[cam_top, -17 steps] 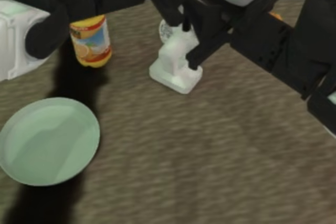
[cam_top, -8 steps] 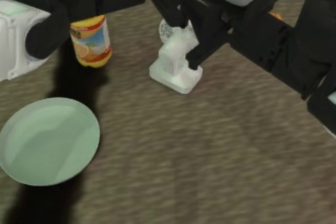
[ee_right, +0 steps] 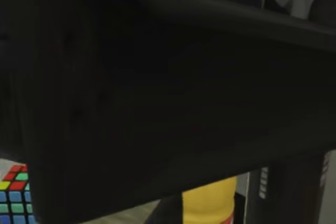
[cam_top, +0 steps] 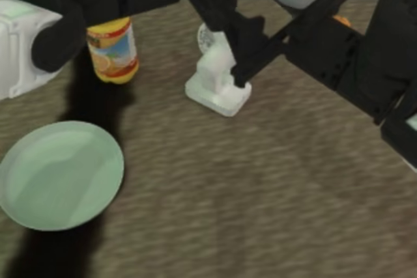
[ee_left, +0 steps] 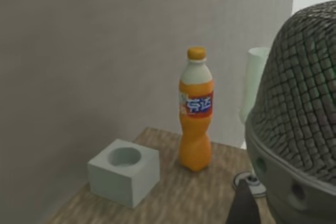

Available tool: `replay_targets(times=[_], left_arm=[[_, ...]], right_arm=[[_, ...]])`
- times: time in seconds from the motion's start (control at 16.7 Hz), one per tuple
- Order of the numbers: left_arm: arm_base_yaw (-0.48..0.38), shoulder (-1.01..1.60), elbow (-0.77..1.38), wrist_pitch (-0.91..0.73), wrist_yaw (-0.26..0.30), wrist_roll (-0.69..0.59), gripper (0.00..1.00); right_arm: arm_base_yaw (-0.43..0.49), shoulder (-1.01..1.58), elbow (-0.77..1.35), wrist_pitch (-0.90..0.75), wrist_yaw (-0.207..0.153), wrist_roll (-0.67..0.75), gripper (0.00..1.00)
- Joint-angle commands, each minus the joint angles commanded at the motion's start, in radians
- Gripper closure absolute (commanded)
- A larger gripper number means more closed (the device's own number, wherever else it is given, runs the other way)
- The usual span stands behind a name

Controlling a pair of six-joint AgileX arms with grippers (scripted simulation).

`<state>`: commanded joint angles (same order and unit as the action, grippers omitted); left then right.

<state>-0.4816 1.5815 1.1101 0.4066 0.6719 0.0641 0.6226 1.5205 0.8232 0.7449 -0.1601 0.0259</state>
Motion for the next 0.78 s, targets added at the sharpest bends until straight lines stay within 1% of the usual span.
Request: replay_targets(times=[0.54, 0.66, 0.78], left_arm=[[0.002, -0.005, 0.004, -0.002, -0.003, 0.004, 1.0], [0.024, -0.016, -0.005, -0.003, 0.019, 0.006, 1.0], [0.065, -0.034, -0.022, -0.007, 0.054, 0.008, 1.0]], right_arm=[[-0.003, 0.002, -0.008, -0.001, 0.002, -0.002, 0.0], [-0.01, -0.036, -0.043, -0.01, -0.004, -0.002, 0.0], [-0.021, -0.111, -0.102, -0.023, -0.014, -0.002, 0.0]])
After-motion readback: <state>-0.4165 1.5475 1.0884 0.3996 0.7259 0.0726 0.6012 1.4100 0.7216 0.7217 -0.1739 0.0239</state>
